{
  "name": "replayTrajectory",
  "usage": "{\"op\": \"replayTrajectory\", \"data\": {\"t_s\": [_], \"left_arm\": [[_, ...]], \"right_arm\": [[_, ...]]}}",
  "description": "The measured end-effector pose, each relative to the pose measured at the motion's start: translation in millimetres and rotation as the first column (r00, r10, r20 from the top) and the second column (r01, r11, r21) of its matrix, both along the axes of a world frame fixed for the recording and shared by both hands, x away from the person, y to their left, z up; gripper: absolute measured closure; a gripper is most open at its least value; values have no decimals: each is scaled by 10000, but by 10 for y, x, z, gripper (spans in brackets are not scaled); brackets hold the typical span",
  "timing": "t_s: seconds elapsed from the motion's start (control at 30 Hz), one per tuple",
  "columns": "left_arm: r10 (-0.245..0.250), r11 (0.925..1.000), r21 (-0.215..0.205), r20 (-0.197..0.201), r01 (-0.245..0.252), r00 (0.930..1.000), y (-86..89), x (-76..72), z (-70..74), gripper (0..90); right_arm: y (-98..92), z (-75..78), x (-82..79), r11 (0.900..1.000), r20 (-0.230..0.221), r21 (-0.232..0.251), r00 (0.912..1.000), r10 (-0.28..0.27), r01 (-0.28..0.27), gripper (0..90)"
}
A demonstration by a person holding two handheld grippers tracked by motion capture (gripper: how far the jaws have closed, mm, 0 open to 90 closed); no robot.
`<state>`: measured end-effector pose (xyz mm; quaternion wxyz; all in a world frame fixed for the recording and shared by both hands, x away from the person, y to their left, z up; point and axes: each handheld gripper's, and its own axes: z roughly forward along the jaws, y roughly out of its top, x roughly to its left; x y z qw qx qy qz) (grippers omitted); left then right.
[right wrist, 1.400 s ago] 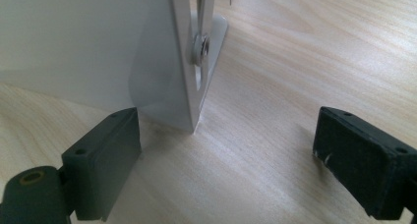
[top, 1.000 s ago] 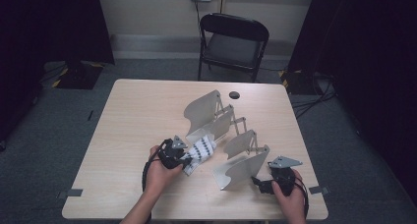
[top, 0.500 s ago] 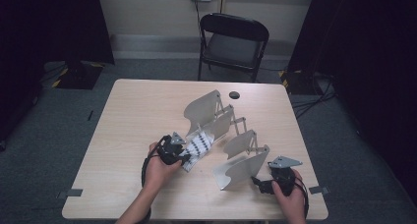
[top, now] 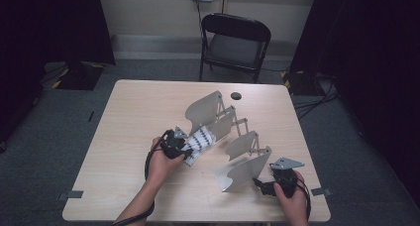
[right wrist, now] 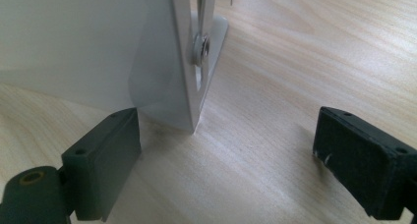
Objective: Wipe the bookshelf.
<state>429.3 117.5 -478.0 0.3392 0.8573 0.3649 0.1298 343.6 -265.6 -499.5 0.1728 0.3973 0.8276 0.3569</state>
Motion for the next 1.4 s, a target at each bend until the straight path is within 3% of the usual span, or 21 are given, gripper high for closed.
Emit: {"op": "replayTrajectory", "data": {"t_s": [0.23,0.47,0.53,0.57,0.6,0.7,0.8,1.13,1.4], "left_arm": [[474,9987,151,207,-477,9987,109,-30,76,460],[524,9986,43,202,-525,9984,222,-162,168,422],[502,9987,29,196,-502,9985,245,-202,175,431],[407,9990,-189,37,-407,9992,247,-233,167,453],[430,9987,-275,44,-429,9991,246,-250,162,526],[176,9997,186,4,-176,9998,222,-280,116,616],[133,9996,251,-6,-133,9999,187,-265,83,652],[-4,9985,551,60,1,10000,12,-56,44,723],[55,9996,274,8,-55,10000,-174,162,38,741]], "right_arm": [[0,0,1,10000,-4,7,10000,-4,4,101],[0,0,1,10000,-4,3,10000,2,-2,101],[0,0,1,10000,-5,7,10000,-4,4,101],[0,0,1,10000,-4,7,10000,-2,2,101],[0,0,1,10000,-5,8,10000,-2,2,101],[0,0,1,10000,-4,7,10000,0,0,101],[0,0,1,10000,-6,8,10000,-3,3,101],[-1,0,1,10000,-2,7,10000,7,-7,101],[0,0,1,10000,-1,1,10000,11,-11,101]]}}
